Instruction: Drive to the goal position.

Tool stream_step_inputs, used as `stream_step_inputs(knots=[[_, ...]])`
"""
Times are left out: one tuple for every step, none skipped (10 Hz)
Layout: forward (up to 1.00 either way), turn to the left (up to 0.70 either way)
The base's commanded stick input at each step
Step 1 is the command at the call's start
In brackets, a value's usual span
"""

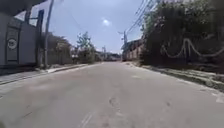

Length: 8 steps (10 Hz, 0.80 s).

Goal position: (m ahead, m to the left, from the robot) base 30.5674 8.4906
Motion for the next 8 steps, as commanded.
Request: stream_step_inputs(knots=[[0.85, -0.27], [0.85, -0.01], [0.85, -0.13], [0.85, -0.29], [0.85, -0.33], [0.85, -0.03], [0.85, 0.01], [0.85, 0.01]])
